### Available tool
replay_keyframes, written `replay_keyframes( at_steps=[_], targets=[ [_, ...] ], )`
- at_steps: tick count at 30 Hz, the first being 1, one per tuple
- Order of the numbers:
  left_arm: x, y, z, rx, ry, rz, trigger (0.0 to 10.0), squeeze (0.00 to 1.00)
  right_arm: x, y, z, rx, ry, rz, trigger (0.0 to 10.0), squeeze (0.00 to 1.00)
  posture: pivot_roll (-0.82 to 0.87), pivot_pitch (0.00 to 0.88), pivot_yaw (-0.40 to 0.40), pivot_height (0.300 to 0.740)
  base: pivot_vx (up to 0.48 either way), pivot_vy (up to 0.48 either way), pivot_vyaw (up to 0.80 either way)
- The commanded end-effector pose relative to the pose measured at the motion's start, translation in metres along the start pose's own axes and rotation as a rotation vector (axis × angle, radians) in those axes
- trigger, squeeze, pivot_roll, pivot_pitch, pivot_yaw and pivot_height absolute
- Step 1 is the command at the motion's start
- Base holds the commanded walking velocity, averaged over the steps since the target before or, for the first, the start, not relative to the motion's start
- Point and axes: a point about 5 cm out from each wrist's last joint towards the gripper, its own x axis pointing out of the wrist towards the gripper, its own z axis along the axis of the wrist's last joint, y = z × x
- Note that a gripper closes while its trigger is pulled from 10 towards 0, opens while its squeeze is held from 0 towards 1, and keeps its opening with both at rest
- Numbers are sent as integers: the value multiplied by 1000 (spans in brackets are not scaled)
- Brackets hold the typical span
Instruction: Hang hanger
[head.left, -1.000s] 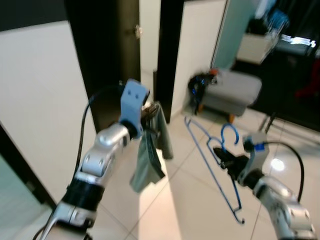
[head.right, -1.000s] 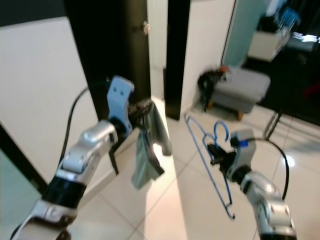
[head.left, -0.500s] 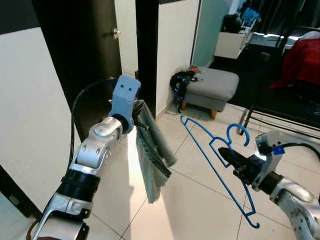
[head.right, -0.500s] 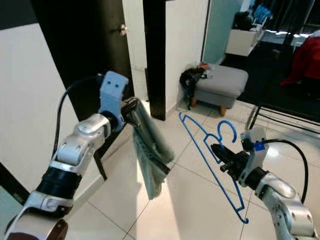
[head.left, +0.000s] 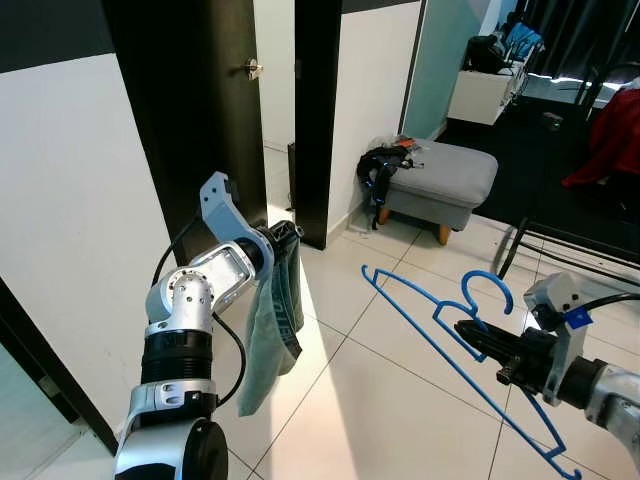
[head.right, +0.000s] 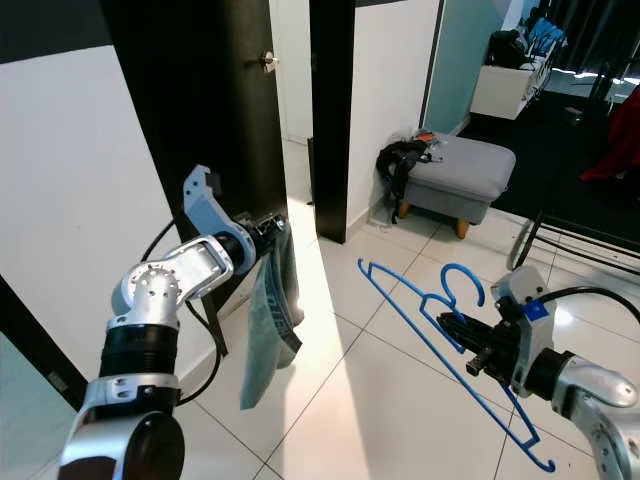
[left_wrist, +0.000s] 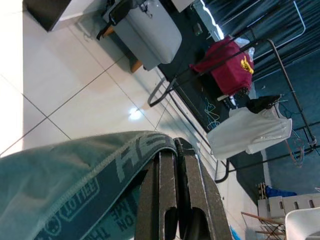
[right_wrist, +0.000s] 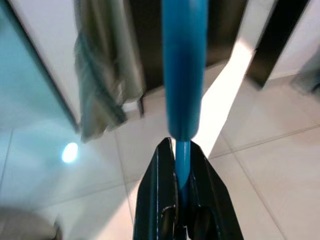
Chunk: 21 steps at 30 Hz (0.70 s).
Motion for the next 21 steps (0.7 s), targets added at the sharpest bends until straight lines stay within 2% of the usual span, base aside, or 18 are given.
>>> replay_keyframes(
  at_steps=[1, 2, 4, 8, 9, 10, 11, 12, 13, 14, 15, 19, 21],
  targets=[
    [3, -4, -6, 72, 42, -20, 10000, 0, 3, 17, 0, -14, 44, 103, 10000, 0, 159, 0, 21, 740, 0, 0, 0],
    [3, -4, -6, 72, 42, -20, 10000, 0, 3, 17, 0, -14, 44, 103, 10000, 0, 159, 0, 21, 740, 0, 0, 0],
    [2, -17, -7, 174, 42, -95, 10000, 0, 5, 29, 4, -22, 50, 182, 10000, 0, 158, 0, 20, 740, 0, 0, 0],
    [0, -29, -3, 207, 24, -141, 10000, 0, 10, 41, 12, -22, 27, 255, 10000, 0, 158, 0, 20, 740, 0, 0, 0],
    [0, -33, 0, 265, -8, -139, 10000, 0, 11, 48, 16, -23, 14, 301, 10000, 0, 160, 0, 24, 740, 0, 0, 0],
    [-1, -37, 7, 388, -70, -130, 10000, 0, 12, 55, 17, -39, 26, 340, 10000, 0, 162, 0, 27, 740, 0, 0, 0],
    [-1, -37, 7, 388, -70, -130, 10000, 0, 12, 55, 17, -39, 26, 340, 10000, 0, 162, 0, 27, 740, 0, 0, 0],
    [-1, -39, 10, 478, -112, -128, 10000, 0, 12, 59, 17, -50, 37, 363, 10000, 0, 162, 0, 27, 740, 0, 0, 0],
    [-1, -39, 10, 478, -112, -128, 10000, 0, 12, 59, 17, -50, 37, 363, 10000, 0, 162, 0, 27, 740, 0, 0, 0],
    [-2, -41, 13, 581, -153, -119, 10000, 0, 13, 61, 17, -61, 47, 374, 10000, 0, 161, 0, 28, 740, 0, 0, 0],
    [-2, -42, 15, 638, -182, -108, 10000, 0, 12, 63, 17, -67, 53, 375, 10000, 0, 159, 0, 30, 740, 0, 0, 0],
    [-2, -46, 17, 649, -222, -99, 10000, 0, 13, 62, 18, -86, 47, 354, 10000, 0, 159, 0, 30, 740, 0, 0, 0],
    [-3, -54, 16, 626, -232, -132, 10000, 0, 17, 61, 25, -97, 0, 332, 10000, 0, 153, 0, 36, 740, 0, 0, 0]
  ],
)
